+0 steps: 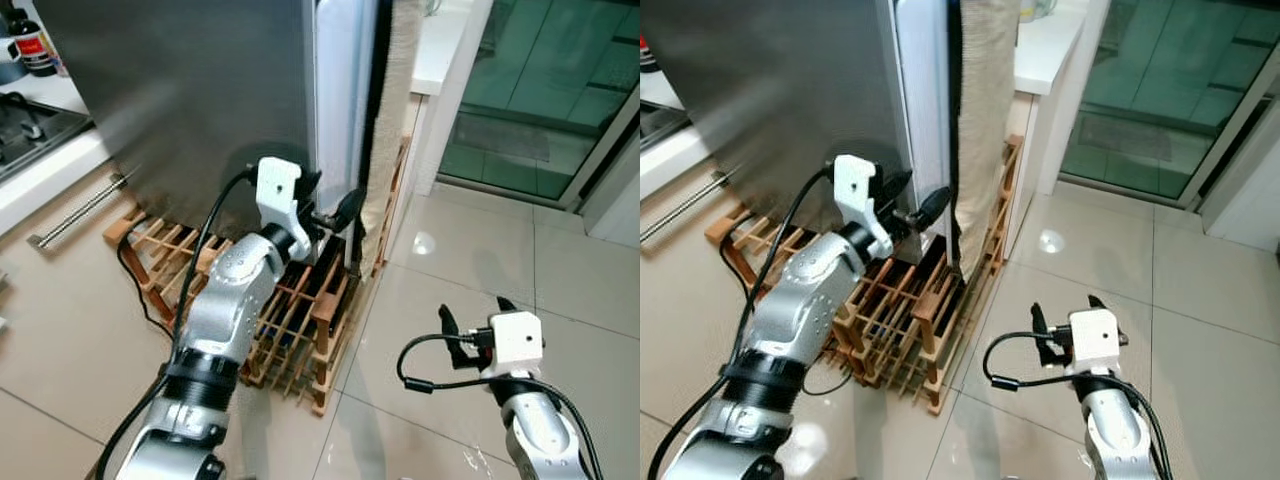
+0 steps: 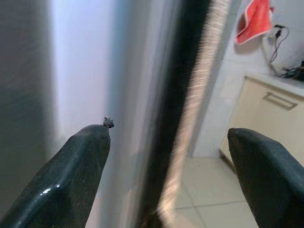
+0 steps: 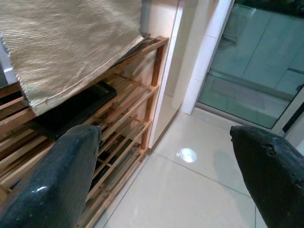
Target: Restocking fridge
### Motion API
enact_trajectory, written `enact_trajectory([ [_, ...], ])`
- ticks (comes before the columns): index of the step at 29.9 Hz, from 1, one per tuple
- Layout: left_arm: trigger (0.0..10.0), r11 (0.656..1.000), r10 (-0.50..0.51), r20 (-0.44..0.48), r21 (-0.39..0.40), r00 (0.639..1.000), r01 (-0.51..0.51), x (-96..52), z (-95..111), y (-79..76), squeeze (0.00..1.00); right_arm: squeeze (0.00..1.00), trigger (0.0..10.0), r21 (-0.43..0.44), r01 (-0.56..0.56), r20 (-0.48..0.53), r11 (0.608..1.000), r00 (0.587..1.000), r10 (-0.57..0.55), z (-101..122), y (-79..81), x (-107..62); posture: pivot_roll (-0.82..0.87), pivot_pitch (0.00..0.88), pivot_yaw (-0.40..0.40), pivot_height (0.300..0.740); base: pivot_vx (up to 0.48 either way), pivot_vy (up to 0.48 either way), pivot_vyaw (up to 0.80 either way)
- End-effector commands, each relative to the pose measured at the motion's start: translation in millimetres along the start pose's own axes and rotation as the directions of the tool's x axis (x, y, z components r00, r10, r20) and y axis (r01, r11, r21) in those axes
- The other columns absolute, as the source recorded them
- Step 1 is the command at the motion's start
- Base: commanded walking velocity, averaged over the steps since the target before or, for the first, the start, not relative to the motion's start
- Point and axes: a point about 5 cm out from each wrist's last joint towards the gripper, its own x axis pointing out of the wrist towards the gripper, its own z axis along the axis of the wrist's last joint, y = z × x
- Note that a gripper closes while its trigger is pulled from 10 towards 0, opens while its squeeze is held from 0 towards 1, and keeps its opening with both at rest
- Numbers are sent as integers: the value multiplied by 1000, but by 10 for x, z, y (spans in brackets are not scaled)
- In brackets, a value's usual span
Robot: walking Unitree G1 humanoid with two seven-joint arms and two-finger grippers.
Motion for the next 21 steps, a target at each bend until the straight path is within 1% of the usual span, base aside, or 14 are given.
enact_trajectory([
  [1, 10000, 1000, -4, 9, 14, 1000, 3, 53, 26, -15, 0, 0, 10000, 0, 6, 8, 1000, 1000, -6, 7, -13, 7, -95, 0, 66, 740, 0, 0, 0],
  [4, 10000, 999, -36, 20, 5, 999, 35, 147, 37, -109, 0, 0, 10000, -1, 8, 11, 1000, 1000, -8, 8, -5, 28, -100, 0, 73, 740, 0, 0, 0],
  [5, 10000, 999, -36, 20, 5, 999, 35, 147, 37, -109, 0, 0, 10000, -1, 8, 11, 1000, 1000, -8, 8, -5, 28, -100, 0, 73, 740, 0, 0, 0],
  [6, 10000, 998, -58, 21, -5, 998, 58, 202, 28, -172, 0, 0, 10000, 0, 9, 13, 1000, 1000, -9, 9, -1, 38, -104, 0, 75, 740, 0, 0, 0],
  [10, 10000, 996, -93, 17, -13, 996, 93, 259, -2, -249, 0, 0, 10000, -2, 10, 16, 1000, 1000, -10, 7, 2, 44, -107, 0, 77, 740, 0, 0, 0],
  [12, 10000, 992, -122, 26, -33, 992, 123, 287, -3, -303, 0, 0, 10000, -3, 12, 19, 1000, 1000, -12, 9, -2, 48, -113, 0, 79, 740, 0, 0, 0],
  [14, 10000, 981, -169, 59, -84, 984, 173, 302, 34, -375, 0, 0, 10000, -5, 14, 21, 1000, 1000, -14, 9, -9, 49, -114, 0, 78, 740, 0, 0, 0],
  [15, 10000, 973, -195, 79, -110, 978, 203, 302, 62, -413, 0, 0, 10000, -5, 15, 21, 1000, 1000, -15, 9, -12, 48, -114, 0, 78, 740, 0, 0, 0],
  [16, 10000, 951, -249, 122, -154, 961, 266, 286, 127, -485, 0, 0, 10000, -5, 14, 17, 1000, 1000, -14, 2, -18, 39, -114, 0, 76, 740, 0, 0, 0],
  [17, 10000, 933, -286, 152, -179, 946, 311, 274, 171, -535, 0, 0, 10000, -5, 13, 15, 1000, 1000, -13, -4, -22, 33, -114, 0, 76, 740, 0, 0, 0],
  [19, 10000, 878, -403, 228, -179, 887, 445, 205, 335, -683, 0, 0, 10000, -1, 9, 1, 1000, 1000, -9, -37, -31, 5, -112, 0, 73, 740, 0, 0, 0],
  [20, 10000, 878, -403, 228, -179, 887, 445, 205, 335, -683, 0, 0, 10000, -1, 9, 1, 1000, 1000, -9, -37, -31, 5, -112, 0, 73, 740, 0, 0, 0],
  [21, 10000, 849, -456, 252, -165, 853, 502, 162, 410, -746, 0, 0, 10000, 0, 7, -6, 1000, 1000, -7, -52, -32, -6, -112, 0, 73, 740, 0, 0, 0],
])
